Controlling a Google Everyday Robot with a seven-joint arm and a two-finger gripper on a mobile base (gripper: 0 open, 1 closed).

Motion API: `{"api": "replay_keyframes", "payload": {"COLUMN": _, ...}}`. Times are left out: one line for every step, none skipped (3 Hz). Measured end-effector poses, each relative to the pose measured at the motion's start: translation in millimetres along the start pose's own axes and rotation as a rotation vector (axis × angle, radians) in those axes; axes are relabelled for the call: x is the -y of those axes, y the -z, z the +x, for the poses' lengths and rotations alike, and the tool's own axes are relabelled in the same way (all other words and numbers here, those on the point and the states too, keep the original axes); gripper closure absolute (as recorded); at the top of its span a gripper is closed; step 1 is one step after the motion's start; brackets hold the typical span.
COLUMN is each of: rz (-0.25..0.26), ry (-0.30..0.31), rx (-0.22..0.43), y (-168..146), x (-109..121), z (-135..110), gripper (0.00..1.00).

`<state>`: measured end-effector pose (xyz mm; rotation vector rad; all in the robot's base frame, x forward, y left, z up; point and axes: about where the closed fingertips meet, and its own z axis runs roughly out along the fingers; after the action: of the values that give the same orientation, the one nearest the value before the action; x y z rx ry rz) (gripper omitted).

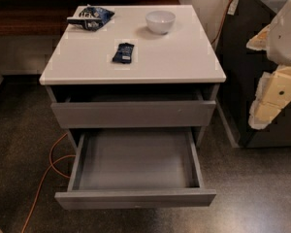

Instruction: Place rxbar blueberry into middle drawer

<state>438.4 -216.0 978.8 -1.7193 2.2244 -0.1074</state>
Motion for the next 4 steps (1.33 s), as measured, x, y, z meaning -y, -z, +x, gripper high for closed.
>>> {"api": "replay_keyframes", "payload": {"rz": 0.0, "ry": 0.0, "rx": 0.0, "y": 0.0, "x": 0.0, "z": 0.0, "gripper": 0.0}}
{"api": "replay_keyframes", "payload": {"rz": -0.03, "ry": -0.018, "rx": 0.019, "y": -2.5, "x": 4.4, "z": -3.9, "gripper": 0.0}}
{"api": "replay_keyframes", "payload": {"rz": -0.083, "ry": -0.105, "rx": 0.088, "y": -16.9, "x": 24.0, "z": -14.0, "gripper": 0.0}}
{"api": "replay_keyframes", "payload": {"rz": -0.126, "ry": -0.212, "rx": 0.142, "y": -40.2, "x": 48.5, "z": -35.7, "gripper": 0.0}}
